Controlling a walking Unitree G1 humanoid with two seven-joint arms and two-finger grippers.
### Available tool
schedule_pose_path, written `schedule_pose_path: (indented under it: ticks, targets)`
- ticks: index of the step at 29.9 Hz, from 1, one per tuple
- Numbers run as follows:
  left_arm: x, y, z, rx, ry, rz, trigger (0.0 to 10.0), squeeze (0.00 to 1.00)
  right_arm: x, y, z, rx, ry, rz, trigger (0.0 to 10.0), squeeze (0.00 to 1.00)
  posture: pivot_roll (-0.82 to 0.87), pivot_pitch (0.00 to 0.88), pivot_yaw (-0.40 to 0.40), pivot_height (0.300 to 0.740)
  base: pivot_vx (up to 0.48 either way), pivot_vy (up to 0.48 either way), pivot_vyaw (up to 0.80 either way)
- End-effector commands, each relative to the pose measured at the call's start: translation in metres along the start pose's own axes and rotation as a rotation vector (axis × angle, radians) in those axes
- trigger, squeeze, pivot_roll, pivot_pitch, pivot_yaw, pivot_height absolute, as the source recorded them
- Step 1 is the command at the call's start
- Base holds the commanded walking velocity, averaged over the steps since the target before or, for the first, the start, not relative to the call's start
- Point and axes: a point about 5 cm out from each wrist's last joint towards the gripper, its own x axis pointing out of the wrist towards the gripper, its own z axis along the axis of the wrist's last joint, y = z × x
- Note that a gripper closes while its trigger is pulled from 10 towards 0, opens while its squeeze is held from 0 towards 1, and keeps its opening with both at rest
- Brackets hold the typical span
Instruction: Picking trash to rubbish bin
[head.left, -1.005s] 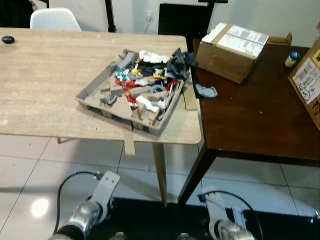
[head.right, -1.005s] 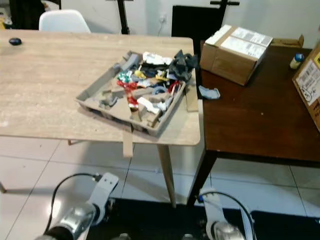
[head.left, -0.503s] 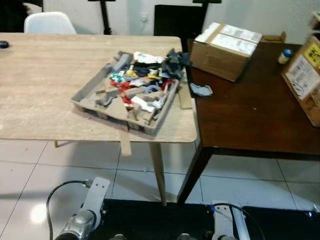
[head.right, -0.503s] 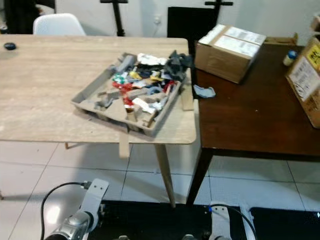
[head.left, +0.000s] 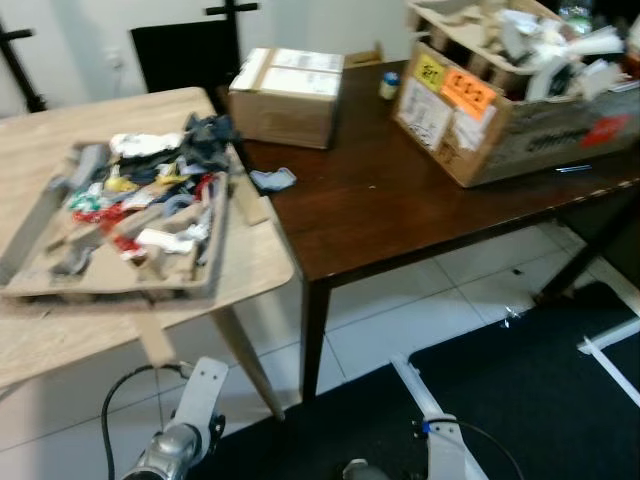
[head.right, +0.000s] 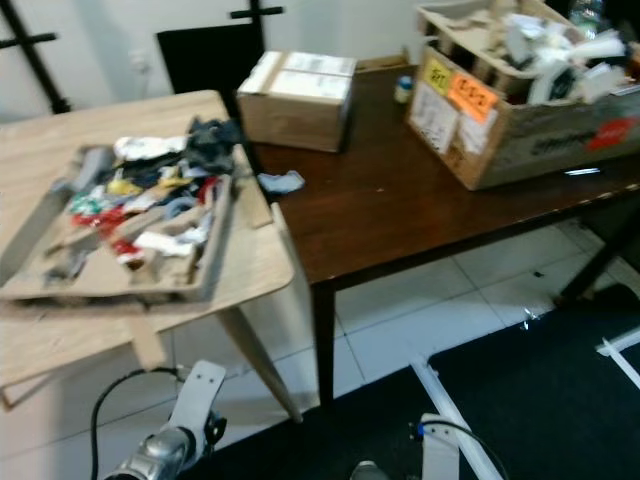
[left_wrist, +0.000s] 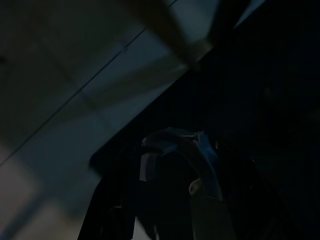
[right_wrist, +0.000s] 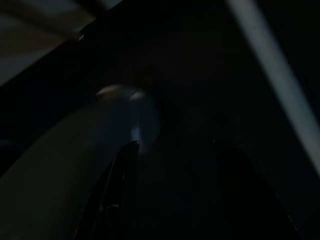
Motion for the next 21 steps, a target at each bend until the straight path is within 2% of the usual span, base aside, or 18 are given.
schedule_pose_path:
  ticks: [1,12,21]
  targets:
    - [-0.0025,-0.0017,-0.0148,0.021,0.055,-0.017,10.0,0.00,-0.0005,-0.0007,-0.0038,0.020,0.007,-0.002,10.0,0.00,0.05,0.149,0.035,0.740,0.000,0.000,-0.80]
    - [-0.0037,-0.0011,-0.0192,0.053,0.062,-0.008,10.0,0.00,-0.0005,-0.0047,-0.0022,0.000,0.015,0.009,10.0,0.00,0.05,0.151,0.031,0.740,0.000,0.000,-0.80]
    - [-0.0032,-0.0036,-0.0182,0.010,0.052,-0.017,10.0,0.00,-0.0007,-0.0037,-0.0036,-0.027,0.021,0.022,10.0,0.00,0.04,0.150,0.030,0.740,0.000,0.000,-0.80]
